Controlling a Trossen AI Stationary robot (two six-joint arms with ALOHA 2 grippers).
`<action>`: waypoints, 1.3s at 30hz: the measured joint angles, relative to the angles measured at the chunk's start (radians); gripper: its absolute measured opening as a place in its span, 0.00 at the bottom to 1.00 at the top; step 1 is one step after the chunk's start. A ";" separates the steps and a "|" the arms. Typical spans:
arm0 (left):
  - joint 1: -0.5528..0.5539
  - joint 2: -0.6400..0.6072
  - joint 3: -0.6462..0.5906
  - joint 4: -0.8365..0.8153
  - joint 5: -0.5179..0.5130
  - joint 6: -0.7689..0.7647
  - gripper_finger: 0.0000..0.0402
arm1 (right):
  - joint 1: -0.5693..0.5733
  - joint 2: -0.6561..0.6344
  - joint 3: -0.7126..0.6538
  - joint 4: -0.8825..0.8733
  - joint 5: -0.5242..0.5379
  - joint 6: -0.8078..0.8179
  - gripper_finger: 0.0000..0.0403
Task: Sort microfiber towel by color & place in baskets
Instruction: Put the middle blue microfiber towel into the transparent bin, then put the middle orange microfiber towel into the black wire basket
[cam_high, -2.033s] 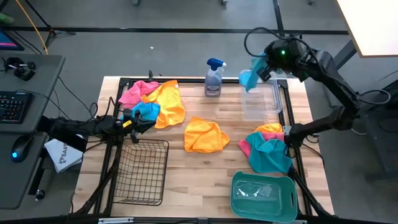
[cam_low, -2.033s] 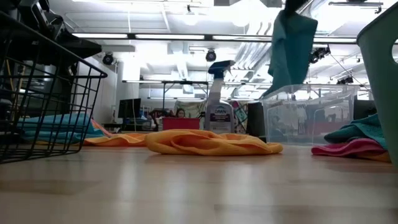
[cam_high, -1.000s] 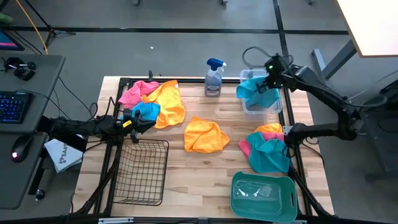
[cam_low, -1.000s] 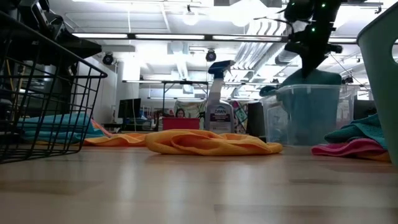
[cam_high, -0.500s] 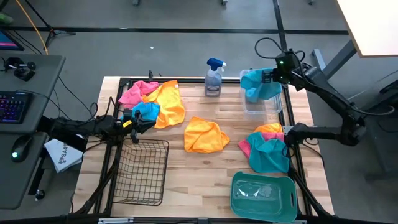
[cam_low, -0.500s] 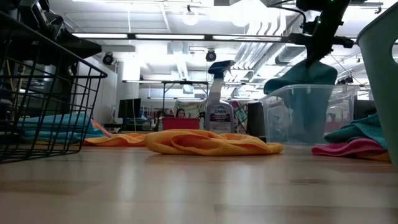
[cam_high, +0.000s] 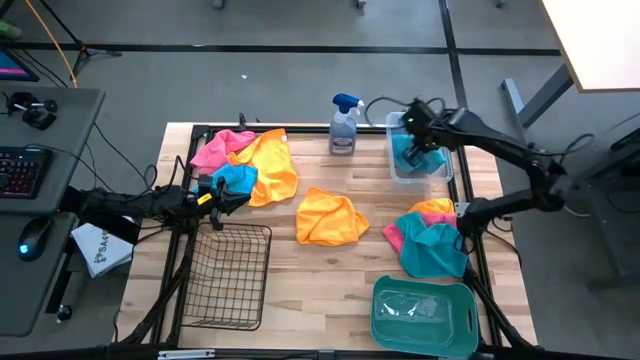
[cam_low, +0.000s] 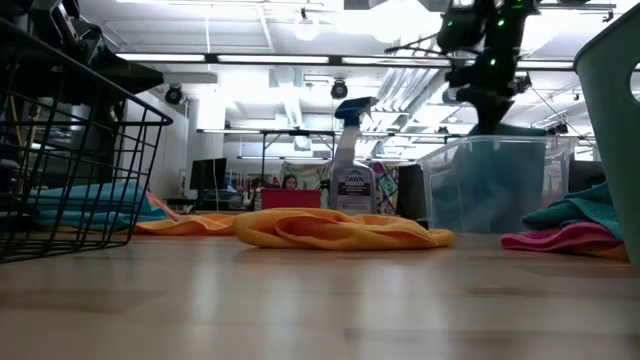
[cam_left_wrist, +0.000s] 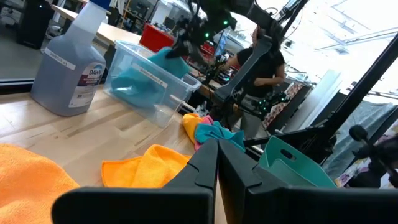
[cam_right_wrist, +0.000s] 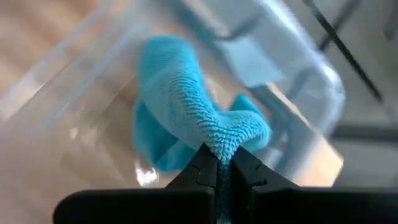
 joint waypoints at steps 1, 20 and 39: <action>0.000 0.000 0.000 0.000 0.000 0.000 0.00 | 0.009 0.018 0.000 0.000 -0.017 -0.054 0.00; 0.000 0.000 0.000 0.000 0.000 0.000 0.00 | -0.169 0.128 -0.016 0.064 -0.376 -0.367 0.03; 0.000 0.000 0.000 0.000 0.000 0.000 0.00 | -0.122 0.128 0.211 -0.107 -0.317 -0.278 0.71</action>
